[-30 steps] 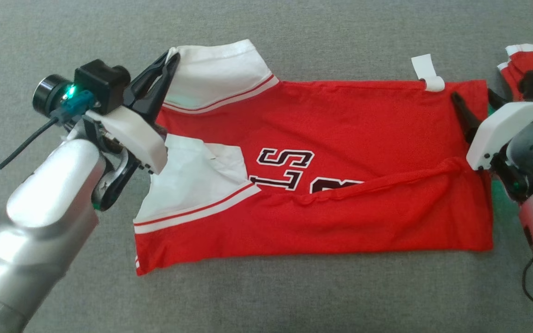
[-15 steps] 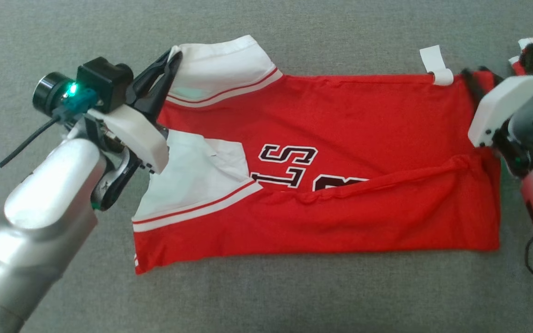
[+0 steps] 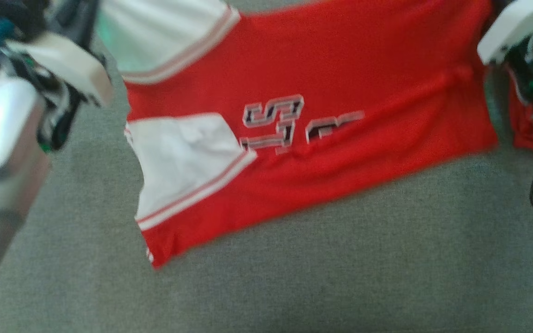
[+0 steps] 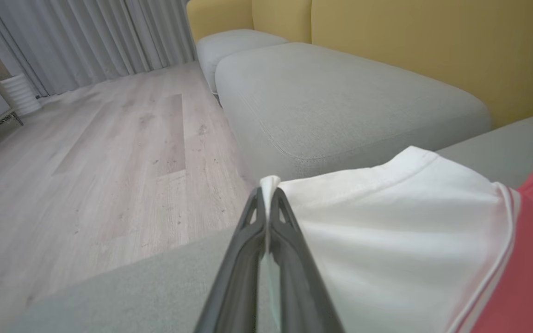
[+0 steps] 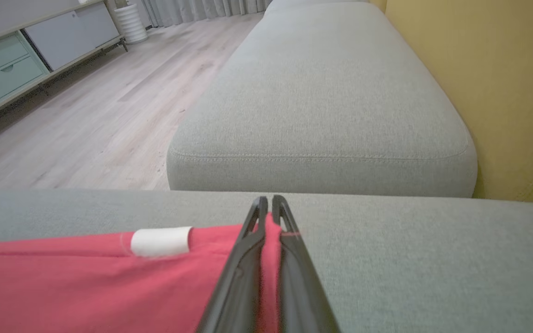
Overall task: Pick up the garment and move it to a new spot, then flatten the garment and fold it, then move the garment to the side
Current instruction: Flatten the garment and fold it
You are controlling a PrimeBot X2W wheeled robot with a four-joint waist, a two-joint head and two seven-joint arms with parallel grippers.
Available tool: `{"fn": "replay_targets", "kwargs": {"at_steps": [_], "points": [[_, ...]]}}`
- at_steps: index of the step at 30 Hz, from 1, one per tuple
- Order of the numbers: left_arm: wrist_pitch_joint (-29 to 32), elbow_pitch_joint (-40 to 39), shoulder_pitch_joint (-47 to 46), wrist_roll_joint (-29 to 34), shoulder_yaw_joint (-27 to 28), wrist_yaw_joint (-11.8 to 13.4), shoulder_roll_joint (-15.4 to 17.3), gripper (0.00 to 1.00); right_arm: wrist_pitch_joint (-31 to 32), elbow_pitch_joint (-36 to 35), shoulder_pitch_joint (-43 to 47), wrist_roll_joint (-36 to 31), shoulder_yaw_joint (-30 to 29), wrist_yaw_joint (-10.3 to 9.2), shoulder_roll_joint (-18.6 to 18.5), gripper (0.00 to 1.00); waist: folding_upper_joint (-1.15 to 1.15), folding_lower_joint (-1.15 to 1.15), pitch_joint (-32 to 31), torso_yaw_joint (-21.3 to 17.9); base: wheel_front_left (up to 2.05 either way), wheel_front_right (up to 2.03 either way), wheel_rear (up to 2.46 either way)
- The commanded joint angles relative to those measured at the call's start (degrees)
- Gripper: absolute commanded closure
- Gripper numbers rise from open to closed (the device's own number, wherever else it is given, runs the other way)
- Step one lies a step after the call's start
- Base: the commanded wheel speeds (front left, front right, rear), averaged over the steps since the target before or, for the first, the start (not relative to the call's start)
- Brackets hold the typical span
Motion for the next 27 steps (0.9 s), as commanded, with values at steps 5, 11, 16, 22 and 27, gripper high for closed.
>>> {"fn": "replay_targets", "kwargs": {"at_steps": [5,11,16,22,27], "points": [[-3.4,4.7,-9.2,1.5,3.6,-0.5,1.6,1.0,-2.4,-1.3,-6.6,0.7,1.4,0.21,0.6,1.0,0.0,0.0,2.2,-1.0,0.0,0.0,0.0],[-9.0,11.8,-15.8,2.5,4.8,-0.9,-0.9,1.0,-7.3,1.4,-12.3,-0.1,1.7,0.21,2.0,1.0,0.0,0.0,3.5,-1.0,0.0,0.0,0.0],[-11.5,16.1,-17.3,3.1,4.0,-2.8,-3.4,1.0,-10.5,3.9,-13.5,0.6,2.3,0.21,3.1,1.0,0.0,0.0,3.2,-0.3,0.0,0.0,0.0],[-12.7,18.3,-13.2,2.9,1.1,-5.7,-5.3,1.0,-11.1,5.3,-9.5,4.8,4.7,0.21,1.8,1.0,0.0,0.0,1.1,1.5,0.0,0.0,0.0],[-11.8,16.9,-8.4,1.5,-1.6,-6.6,-5.0,1.0,-9.5,4.2,-5.0,8.7,7.1,0.21,-0.4,1.0,0.0,0.0,-1.3,2.8,0.0,0.0,0.0]]}}
